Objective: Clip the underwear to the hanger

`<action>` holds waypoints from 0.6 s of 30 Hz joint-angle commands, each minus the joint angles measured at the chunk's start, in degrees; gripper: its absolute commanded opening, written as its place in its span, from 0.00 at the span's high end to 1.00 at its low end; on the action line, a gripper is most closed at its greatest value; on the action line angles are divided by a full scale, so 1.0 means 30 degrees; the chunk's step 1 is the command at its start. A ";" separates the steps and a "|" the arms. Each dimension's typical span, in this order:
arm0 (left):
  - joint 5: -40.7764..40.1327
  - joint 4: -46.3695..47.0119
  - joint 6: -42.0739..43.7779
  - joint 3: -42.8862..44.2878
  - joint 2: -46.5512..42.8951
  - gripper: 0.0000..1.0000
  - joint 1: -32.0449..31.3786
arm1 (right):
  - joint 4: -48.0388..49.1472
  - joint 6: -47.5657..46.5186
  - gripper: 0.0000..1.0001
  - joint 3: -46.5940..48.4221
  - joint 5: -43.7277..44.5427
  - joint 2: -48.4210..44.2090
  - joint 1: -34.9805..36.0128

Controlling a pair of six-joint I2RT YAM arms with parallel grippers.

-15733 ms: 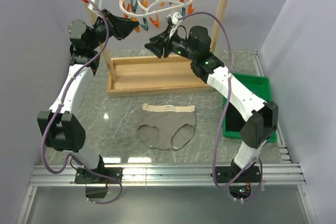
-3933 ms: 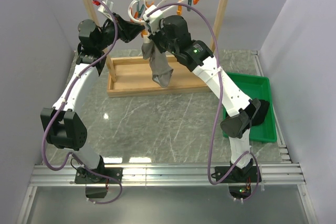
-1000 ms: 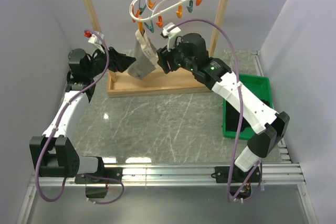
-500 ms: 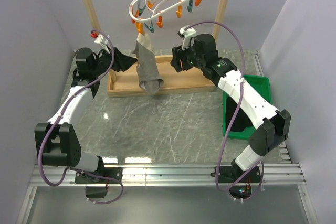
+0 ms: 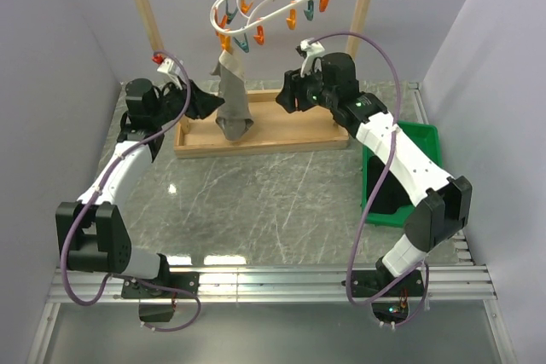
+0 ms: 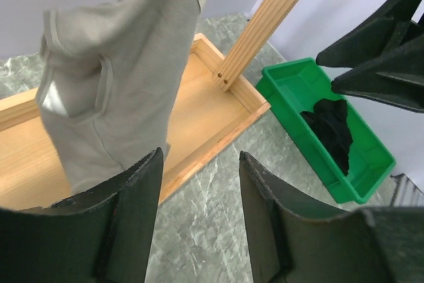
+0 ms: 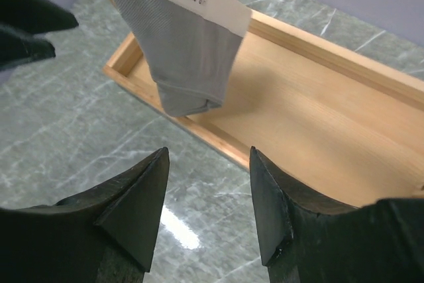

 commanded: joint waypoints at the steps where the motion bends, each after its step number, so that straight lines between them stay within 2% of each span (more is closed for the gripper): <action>1: -0.1274 -0.0861 0.1549 -0.0397 -0.1485 0.45 -0.0725 | 0.1717 0.1744 0.41 -0.0478 -0.1279 0.0378 -0.0589; 3: -0.2244 -0.1740 0.2424 -0.0691 -0.1952 0.41 -0.1544 | 0.2274 0.2650 0.42 -0.0683 -0.1604 0.0729 -0.0853; 5: -0.4381 -0.2035 0.2955 -0.1247 -0.2247 0.37 -0.2595 | 0.2858 0.3210 0.42 -0.0888 -0.1926 0.0963 -0.1001; 11: -0.9825 -0.1130 0.3631 -0.2010 -0.1607 0.29 -0.5087 | 0.3652 0.4617 0.43 -0.1210 -0.2279 0.1199 -0.1265; 15: -1.1939 0.0131 0.4478 -0.1836 -0.0380 0.31 -0.5970 | 0.4120 0.5261 0.44 -0.1679 -0.2600 0.1374 -0.1323; 18: -1.3174 0.0308 0.4743 -0.1017 0.0767 0.38 -0.5972 | 0.4619 0.5614 0.44 -0.1943 -0.2893 0.1667 -0.1352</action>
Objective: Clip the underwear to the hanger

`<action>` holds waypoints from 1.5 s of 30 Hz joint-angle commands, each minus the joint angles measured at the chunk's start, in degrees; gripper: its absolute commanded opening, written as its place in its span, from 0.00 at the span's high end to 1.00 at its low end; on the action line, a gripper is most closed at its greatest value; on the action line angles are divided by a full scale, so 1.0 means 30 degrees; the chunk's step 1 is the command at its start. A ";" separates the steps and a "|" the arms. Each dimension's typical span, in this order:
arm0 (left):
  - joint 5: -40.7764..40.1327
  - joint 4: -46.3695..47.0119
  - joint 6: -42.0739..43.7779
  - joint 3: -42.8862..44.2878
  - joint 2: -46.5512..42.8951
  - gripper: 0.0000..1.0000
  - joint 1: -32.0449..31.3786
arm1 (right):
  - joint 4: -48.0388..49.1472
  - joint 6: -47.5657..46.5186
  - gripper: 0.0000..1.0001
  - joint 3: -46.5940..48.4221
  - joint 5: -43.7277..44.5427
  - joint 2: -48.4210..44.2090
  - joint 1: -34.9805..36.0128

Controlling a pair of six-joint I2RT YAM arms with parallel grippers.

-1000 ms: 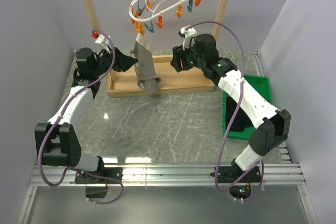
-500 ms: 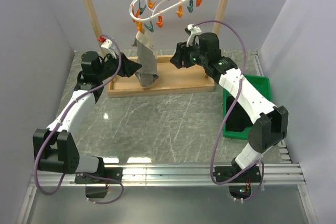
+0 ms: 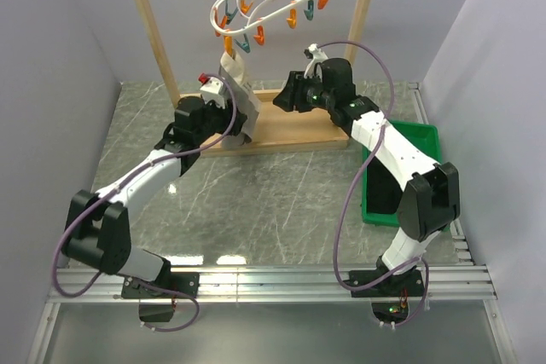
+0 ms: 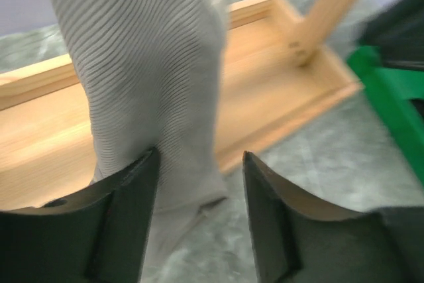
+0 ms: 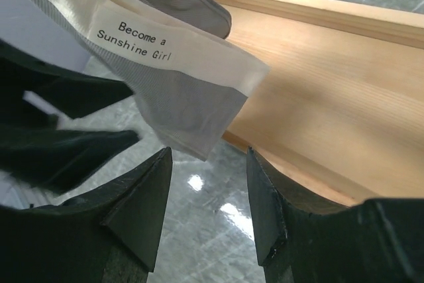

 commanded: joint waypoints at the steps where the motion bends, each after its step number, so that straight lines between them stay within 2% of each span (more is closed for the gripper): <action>1: -0.2903 0.1051 0.1079 0.1221 0.1096 0.43 -0.0034 | 0.1654 0.0937 0.44 -0.0282 -0.0693 0.0290 -0.0201; 3: -0.3110 0.1314 0.1575 0.1370 0.1389 0.53 0.0112 | 0.2063 0.1287 0.44 -0.0487 -0.0928 0.0525 -0.0289; 4: -0.3342 0.1402 0.1724 0.1515 0.1449 0.65 0.0200 | 0.2239 0.1348 0.44 -0.0546 -0.1103 0.0526 -0.0290; 7: -0.3375 0.1432 0.1814 0.2128 0.2033 0.86 0.0872 | 0.2621 0.1494 0.44 -0.0634 -0.1222 0.0819 -0.0348; 10: -0.2879 0.1315 0.1521 0.2948 0.2795 0.94 0.1954 | 0.3351 0.1641 0.44 -0.0780 -0.1222 0.1082 -0.0436; 13: -0.2207 0.1315 0.1520 0.3710 0.3498 0.99 0.2600 | 0.4081 0.1904 0.44 -0.0926 -0.1222 0.1374 -0.0582; 19: -0.0273 0.1109 0.1169 0.5032 0.4642 1.00 0.3684 | 0.6684 0.3162 0.40 -0.1539 -0.1719 0.2136 -0.0875; 20: 0.1298 0.1255 0.0821 0.5119 0.4817 1.00 0.3890 | 0.7274 0.3600 0.38 -0.1716 -0.2097 0.2253 -0.0905; 22: 0.2276 0.1490 0.0496 0.5324 0.4994 1.00 0.4270 | 0.9316 0.4041 0.37 -0.2390 -0.2509 0.2633 -0.0905; 23: 0.3672 0.1606 0.0176 0.5412 0.5226 1.00 0.4418 | 0.9968 0.4479 0.36 -0.2537 -0.3178 0.2838 -0.0905; 25: 0.4590 0.1608 -0.0061 0.5822 0.5462 1.00 0.4740 | 1.1983 0.4920 0.35 -0.2946 -0.3855 0.3452 -0.0905; 30: 0.7079 0.1666 -0.0852 0.6700 0.6458 1.00 0.5297 | 1.3840 0.6210 0.36 -0.2570 -0.4210 0.4889 -0.0876; 35: 0.7787 0.2134 -0.1643 0.6878 0.6811 1.00 0.5415 | 1.5043 0.7820 0.40 -0.1924 -0.4533 0.6442 -0.0759; 39: 0.8081 0.2224 -0.1820 0.6819 0.6753 1.00 0.5415 | 1.4896 0.7675 0.42 -0.1690 -0.4035 0.6970 -0.0436; 45: 0.8052 0.2194 -0.1820 0.6498 0.6547 1.00 0.5386 | 1.6390 0.8556 0.49 -0.1689 -0.4590 0.7528 -0.0261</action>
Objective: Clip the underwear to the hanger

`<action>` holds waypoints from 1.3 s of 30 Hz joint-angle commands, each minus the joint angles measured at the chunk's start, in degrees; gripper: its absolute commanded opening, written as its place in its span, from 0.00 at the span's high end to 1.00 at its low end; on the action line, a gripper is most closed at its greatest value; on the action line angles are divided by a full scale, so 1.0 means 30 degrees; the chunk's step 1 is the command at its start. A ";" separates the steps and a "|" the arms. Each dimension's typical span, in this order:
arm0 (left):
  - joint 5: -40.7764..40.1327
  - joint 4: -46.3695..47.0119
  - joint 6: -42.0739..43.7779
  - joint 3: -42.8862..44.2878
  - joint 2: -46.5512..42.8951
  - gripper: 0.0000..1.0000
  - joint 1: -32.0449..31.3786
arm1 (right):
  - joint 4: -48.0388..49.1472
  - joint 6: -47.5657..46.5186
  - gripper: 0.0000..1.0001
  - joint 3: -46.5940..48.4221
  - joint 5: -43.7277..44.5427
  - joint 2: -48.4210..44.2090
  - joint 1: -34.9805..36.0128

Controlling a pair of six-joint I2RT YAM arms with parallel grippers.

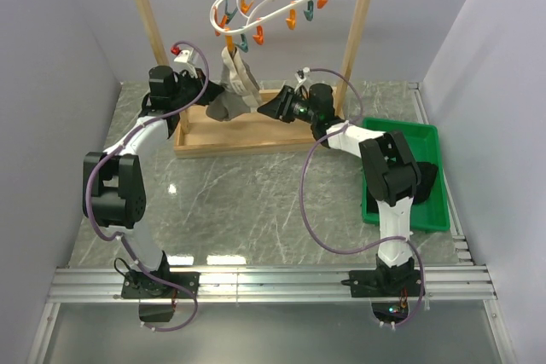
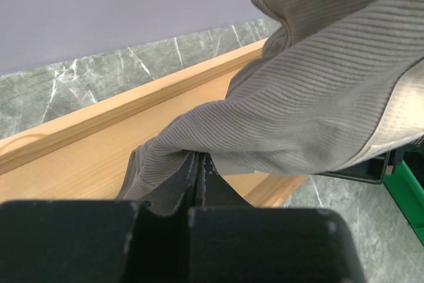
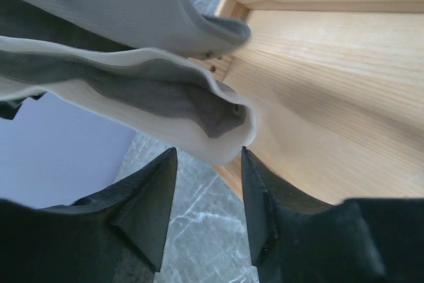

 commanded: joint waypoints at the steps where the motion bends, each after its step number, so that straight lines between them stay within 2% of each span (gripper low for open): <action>1: 0.0628 0.0999 -0.0187 0.0465 -0.0294 1.00 -0.0013 | 0.2097 0.0142 0.51 0.0999 -0.0387 -0.0071 0.0395; 5: 0.0657 0.1086 -0.0305 0.0406 -0.0236 1.00 -0.0013 | 0.1776 -0.0708 0.55 0.1467 -0.0475 -0.0364 0.0629; 12: 0.0774 0.1175 -0.0510 0.0406 -0.0147 1.00 -0.0042 | -0.1183 -0.4399 0.54 0.3108 0.0052 -0.0481 0.1449; 18: 0.0745 0.1263 -0.0803 0.0347 -0.0265 1.00 -0.0042 | -0.2035 -0.5573 0.58 0.2440 -0.0094 -0.1093 0.1977; 21: 0.0803 0.1321 -0.1066 0.0260 -0.0323 1.00 -0.0100 | -0.2151 -0.6217 0.64 0.1765 -0.0124 -0.1738 0.2504; 23: 0.0803 0.1408 -0.1242 0.0143 -0.0411 1.00 -0.0159 | -0.2239 -0.7036 0.73 0.1587 -0.0037 -0.2004 0.3031; 24: 0.0774 0.1409 -0.1329 0.0113 -0.0440 1.00 -0.0188 | -0.2298 -0.7300 0.80 0.1586 0.0196 -0.2121 0.3236; 25: 0.0803 0.1496 -0.1562 0.0084 -0.0498 1.00 -0.0246 | -0.2617 -0.7825 0.94 0.1702 0.0257 -0.2238 0.3412; 26: 0.0774 0.1526 -0.1710 -0.0003 -0.0528 1.00 -0.0276 | -0.2910 -0.8149 1.00 0.1877 0.0431 -0.2297 0.3820; 32: 0.0891 0.1439 -0.3057 -0.0121 -0.0675 1.00 -0.0393 | -0.6103 -1.2072 1.00 0.4015 0.3035 -0.2444 0.5433; 37: 0.1622 0.1672 -0.4666 -0.0501 -0.0879 1.00 -0.0422 | -0.8501 -1.6228 1.00 0.5362 0.7512 -0.1597 0.6577; 39: 0.1741 0.1790 -0.4904 -0.0707 -0.0967 1.00 -0.0423 | -0.9296 -1.6968 1.00 0.6825 0.8573 -0.0635 0.6695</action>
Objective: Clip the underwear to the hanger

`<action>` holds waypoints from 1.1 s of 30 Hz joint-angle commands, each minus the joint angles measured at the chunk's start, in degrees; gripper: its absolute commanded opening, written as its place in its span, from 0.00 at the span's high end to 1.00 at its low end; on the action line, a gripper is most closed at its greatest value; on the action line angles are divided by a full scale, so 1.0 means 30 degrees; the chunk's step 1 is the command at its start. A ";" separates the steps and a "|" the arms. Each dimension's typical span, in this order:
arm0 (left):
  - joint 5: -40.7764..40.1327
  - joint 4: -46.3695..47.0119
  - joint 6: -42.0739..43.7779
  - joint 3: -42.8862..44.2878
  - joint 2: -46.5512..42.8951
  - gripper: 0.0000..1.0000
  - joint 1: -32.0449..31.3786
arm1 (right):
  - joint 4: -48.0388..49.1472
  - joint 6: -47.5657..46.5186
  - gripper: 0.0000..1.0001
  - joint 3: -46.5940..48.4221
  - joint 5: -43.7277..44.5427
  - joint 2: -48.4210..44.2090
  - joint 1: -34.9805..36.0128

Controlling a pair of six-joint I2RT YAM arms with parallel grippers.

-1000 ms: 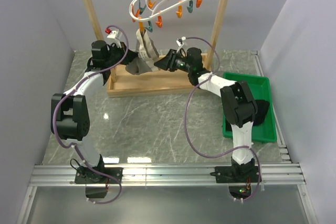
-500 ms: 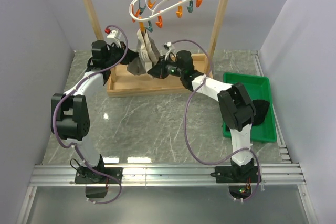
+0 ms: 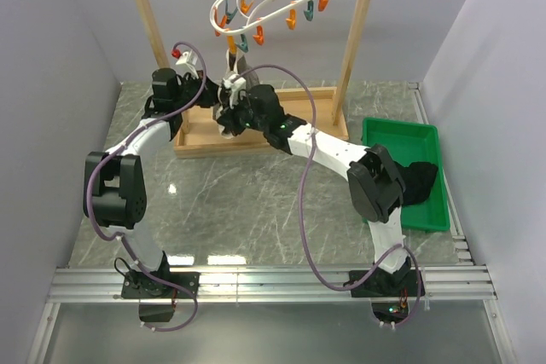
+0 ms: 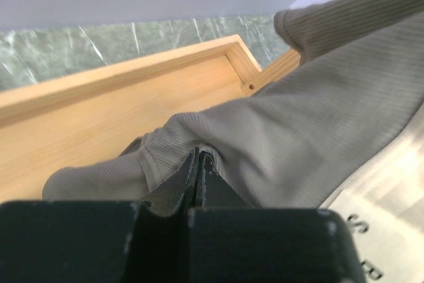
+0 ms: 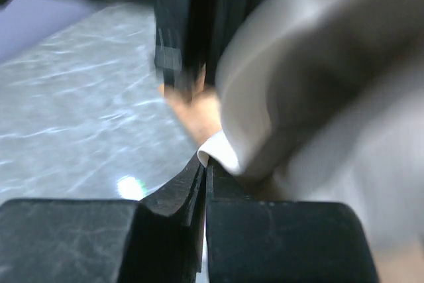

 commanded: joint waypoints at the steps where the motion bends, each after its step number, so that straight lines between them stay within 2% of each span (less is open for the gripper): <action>1: 0.0924 0.1040 -0.1116 -0.0328 -0.0968 1.00 -0.0080 | -0.2099 -0.3585 1.00 0.2587 0.3244 0.0842 0.0087; 6: 0.1394 0.0834 -0.1261 -0.0299 -0.0968 1.00 -0.0080 | -0.3304 -0.4382 1.00 0.5022 0.4358 0.2339 -0.0118; 12: 0.1657 0.0746 -0.1437 -0.0153 -0.0939 1.00 -0.0080 | -0.3043 -0.4147 1.00 0.4235 0.4388 0.1726 -0.0294; 15: 0.1629 0.0775 -0.1496 -0.0123 -0.0996 0.85 -0.0051 | -0.2809 -0.3972 0.93 0.3445 0.4242 0.1082 -0.0294; 16: 0.1542 0.0775 -0.1497 -0.0182 -0.1026 0.75 -0.0051 | -0.2809 -0.3942 0.90 0.2891 0.4212 0.0848 -0.0294; 19: 0.1160 0.0600 -0.1117 -0.0153 -0.1290 0.65 0.0007 | -0.1873 -0.3824 0.82 0.1748 0.4037 -0.0148 -0.0294; 22: 0.0780 0.0336 -0.0824 -0.0153 -0.1582 0.59 0.0183 | -0.1900 -0.3882 0.77 0.1422 0.3948 -0.0677 -0.0265; 33: 0.0896 -0.0074 0.0056 -0.0270 -0.2783 0.52 0.0564 | -0.1988 -0.3532 0.54 0.0894 0.4299 -0.1761 -0.0323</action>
